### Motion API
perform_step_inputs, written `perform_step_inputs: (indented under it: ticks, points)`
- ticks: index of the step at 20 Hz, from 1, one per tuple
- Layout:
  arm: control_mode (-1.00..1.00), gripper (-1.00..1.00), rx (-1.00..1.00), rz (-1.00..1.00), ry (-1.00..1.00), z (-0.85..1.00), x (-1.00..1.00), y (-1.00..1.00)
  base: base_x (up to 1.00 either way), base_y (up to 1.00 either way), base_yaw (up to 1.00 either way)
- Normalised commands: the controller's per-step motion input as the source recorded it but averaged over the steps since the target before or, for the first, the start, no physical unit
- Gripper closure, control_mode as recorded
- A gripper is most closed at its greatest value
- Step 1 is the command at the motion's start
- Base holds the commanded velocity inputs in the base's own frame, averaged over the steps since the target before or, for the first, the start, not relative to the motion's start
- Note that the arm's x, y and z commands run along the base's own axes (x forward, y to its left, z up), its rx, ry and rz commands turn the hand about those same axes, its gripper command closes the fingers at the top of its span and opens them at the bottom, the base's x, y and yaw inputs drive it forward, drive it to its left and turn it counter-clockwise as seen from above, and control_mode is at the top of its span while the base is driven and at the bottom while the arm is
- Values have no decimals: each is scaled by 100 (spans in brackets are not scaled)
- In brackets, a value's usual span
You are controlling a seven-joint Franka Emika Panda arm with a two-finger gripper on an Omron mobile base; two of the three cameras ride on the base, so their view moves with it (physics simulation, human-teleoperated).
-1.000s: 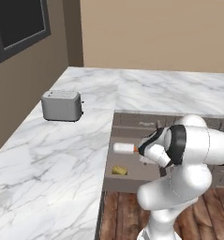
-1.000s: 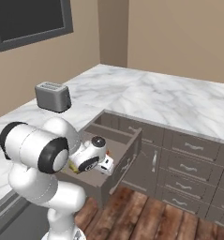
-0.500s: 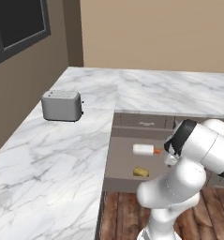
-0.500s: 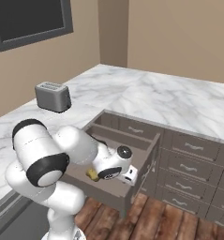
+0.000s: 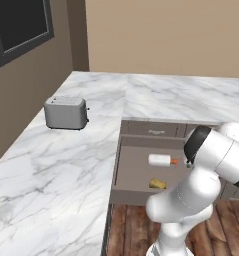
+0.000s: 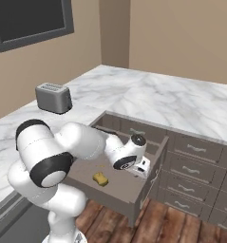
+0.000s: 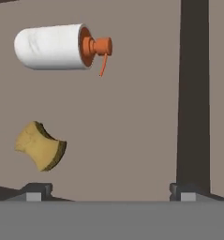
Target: Restock the sink supplies by placing the sponge and soap dispenser on the counter and next to the sink. Make sure the soap dispenser is upright.
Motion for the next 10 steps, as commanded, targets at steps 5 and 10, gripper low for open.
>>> perform_step_inputs:
  ticks: [5,10]
  points:
    - [-100,-100,-1,-5,2,11,81,21,0,0,0]
    - [-100,-100,0,-41,1,-6,28,14,0,0,0]
